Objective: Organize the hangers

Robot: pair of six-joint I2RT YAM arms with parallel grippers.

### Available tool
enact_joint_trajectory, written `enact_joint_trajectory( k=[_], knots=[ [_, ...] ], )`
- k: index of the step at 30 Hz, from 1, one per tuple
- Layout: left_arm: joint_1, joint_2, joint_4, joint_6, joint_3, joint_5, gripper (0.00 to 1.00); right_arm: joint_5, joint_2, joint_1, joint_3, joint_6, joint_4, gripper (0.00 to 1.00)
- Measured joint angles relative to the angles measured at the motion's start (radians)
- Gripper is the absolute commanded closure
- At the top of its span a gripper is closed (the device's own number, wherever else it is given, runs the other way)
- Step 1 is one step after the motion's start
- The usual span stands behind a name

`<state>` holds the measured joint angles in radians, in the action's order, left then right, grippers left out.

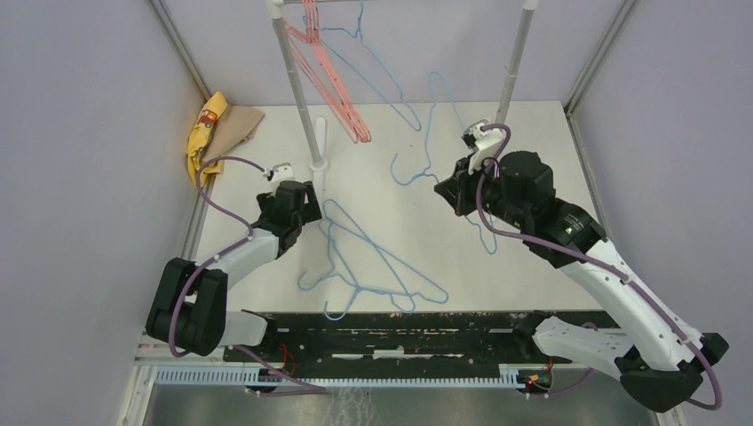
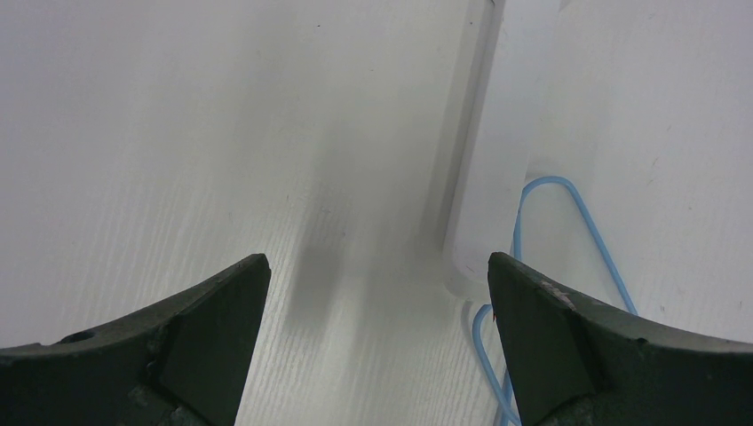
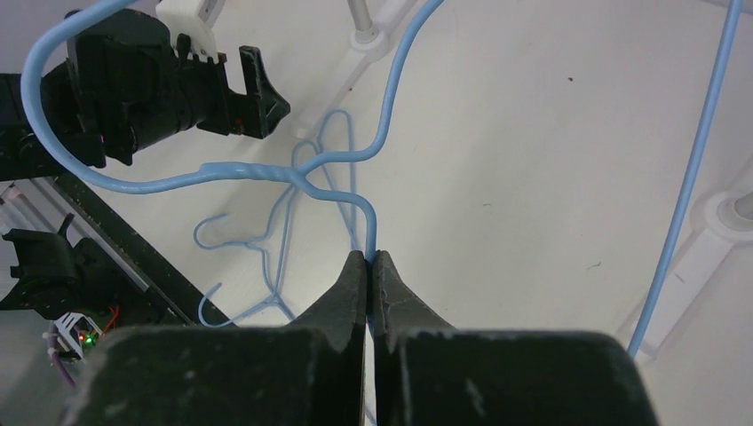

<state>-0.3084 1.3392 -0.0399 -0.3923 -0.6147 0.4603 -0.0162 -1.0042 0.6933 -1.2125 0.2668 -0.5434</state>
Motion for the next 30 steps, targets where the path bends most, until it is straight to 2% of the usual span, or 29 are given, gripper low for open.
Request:
enact_joint_trajectory(
  k=[5,12,18,23,30],
  knots=[
    [0.000,-0.003,0.000,0.000,0.000,0.000,0.01,0.003,-0.047,-0.032,-0.118,-0.010,-0.032,0.99],
    [0.000,-0.028,0.001,0.000,0.000,0.000,0.01,-0.140,-0.274,-0.193,-0.349,0.064,0.002,0.99],
    [0.000,-0.031,0.002,0.000,0.001,0.001,0.01,-0.304,-0.438,-0.295,-0.435,0.211,0.113,0.99],
    [0.000,-0.031,0.003,0.000,0.001,0.001,0.01,-0.426,-0.536,-0.329,-0.521,0.353,0.266,0.99],
    [0.000,-0.030,0.003,0.000,0.001,0.001,0.01,-0.468,-0.599,-0.339,-0.631,0.473,0.419,0.99]
  ],
)
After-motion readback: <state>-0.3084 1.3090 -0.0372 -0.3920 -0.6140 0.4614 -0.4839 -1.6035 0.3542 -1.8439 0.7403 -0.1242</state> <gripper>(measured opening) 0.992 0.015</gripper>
